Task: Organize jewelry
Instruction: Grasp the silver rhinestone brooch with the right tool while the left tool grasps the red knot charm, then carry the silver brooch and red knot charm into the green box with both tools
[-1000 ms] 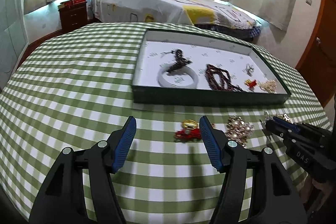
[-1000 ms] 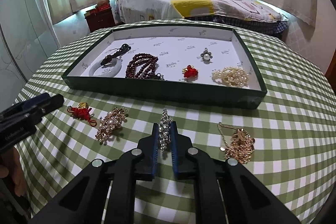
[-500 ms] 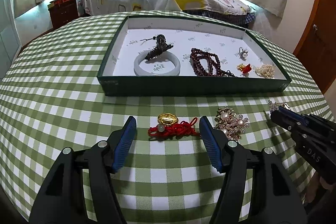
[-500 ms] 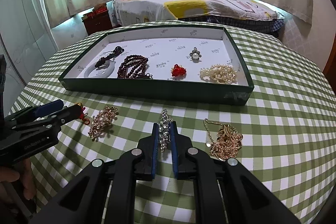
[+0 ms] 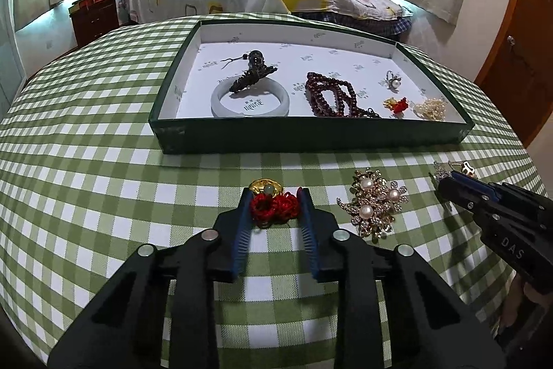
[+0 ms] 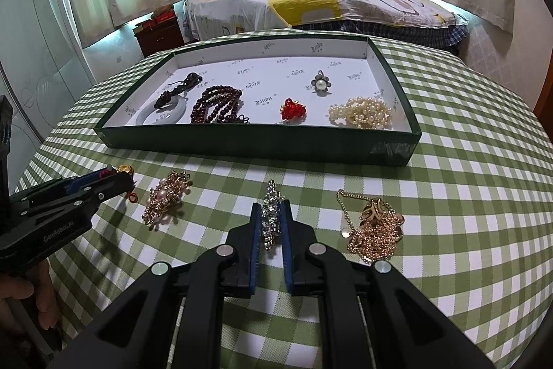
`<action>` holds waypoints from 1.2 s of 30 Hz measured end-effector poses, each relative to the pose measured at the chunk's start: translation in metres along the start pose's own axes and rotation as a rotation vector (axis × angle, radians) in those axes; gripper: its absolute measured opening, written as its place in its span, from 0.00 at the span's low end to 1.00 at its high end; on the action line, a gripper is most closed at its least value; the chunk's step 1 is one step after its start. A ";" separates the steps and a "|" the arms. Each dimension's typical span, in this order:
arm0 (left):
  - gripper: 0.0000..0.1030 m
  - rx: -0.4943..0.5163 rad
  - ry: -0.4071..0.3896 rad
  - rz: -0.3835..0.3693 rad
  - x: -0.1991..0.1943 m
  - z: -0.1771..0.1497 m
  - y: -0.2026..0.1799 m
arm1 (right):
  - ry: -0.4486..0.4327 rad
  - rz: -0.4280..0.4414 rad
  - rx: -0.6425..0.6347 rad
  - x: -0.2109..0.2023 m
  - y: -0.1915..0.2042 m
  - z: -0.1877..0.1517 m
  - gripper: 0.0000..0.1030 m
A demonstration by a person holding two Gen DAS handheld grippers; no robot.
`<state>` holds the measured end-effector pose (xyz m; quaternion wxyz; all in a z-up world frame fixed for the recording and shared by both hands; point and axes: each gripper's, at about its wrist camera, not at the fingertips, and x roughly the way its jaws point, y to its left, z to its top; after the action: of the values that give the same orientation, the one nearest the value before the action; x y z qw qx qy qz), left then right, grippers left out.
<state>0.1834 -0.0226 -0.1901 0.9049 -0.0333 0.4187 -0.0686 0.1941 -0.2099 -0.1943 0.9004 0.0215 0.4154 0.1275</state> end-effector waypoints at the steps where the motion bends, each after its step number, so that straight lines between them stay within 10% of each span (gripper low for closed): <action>1: 0.23 0.000 -0.003 -0.002 -0.001 0.000 0.000 | 0.000 0.000 0.000 0.000 0.000 0.000 0.11; 36: 0.11 0.009 -0.125 -0.030 -0.050 0.010 -0.003 | -0.088 0.004 -0.019 -0.033 0.012 0.011 0.11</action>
<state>0.1583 -0.0174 -0.1459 0.9282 -0.0398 0.3607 -0.0820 0.1789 -0.2063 -0.1608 0.9177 0.0192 0.3742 0.1322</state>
